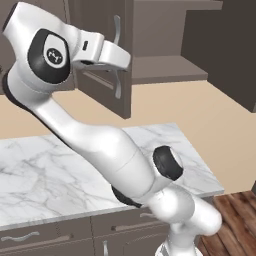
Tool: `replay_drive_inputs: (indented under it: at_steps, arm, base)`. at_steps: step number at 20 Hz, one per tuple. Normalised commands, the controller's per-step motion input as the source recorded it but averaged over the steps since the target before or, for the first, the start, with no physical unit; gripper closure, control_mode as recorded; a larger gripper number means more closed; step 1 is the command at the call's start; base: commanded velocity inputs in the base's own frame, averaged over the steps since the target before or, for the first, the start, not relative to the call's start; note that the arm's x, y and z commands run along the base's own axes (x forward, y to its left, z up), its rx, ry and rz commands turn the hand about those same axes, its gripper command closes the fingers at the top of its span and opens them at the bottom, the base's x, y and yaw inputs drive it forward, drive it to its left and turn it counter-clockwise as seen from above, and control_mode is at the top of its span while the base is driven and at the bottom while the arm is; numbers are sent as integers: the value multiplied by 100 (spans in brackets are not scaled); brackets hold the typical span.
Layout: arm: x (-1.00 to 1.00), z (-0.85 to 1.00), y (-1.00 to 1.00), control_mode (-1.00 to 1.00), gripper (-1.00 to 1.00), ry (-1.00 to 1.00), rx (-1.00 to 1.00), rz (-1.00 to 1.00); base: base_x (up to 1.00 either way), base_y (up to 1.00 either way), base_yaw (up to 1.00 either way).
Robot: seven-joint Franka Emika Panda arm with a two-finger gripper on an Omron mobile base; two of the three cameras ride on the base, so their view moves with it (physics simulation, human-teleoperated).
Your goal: Retrieve the tupperware from the cabinet, then place the raw meat into the tupperware to avoid contamination.
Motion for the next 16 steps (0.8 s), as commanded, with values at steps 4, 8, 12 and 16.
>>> replay_drive_inputs:
  at_steps: [4,8,12,16]
  arm:
    - [-48,0,-7,-100,-100,1,0,-10]
    - [-47,0,-6,-100,-100,0,0,-10]
    - [-70,0,-2,-100,-100,0,0,-15]
    - [-74,0,0,-100,-100,0,0,-15]
  base:
    - [0,0,0]
    - [0,0,0]
    - [0,0,0]
    - [0,0,0]
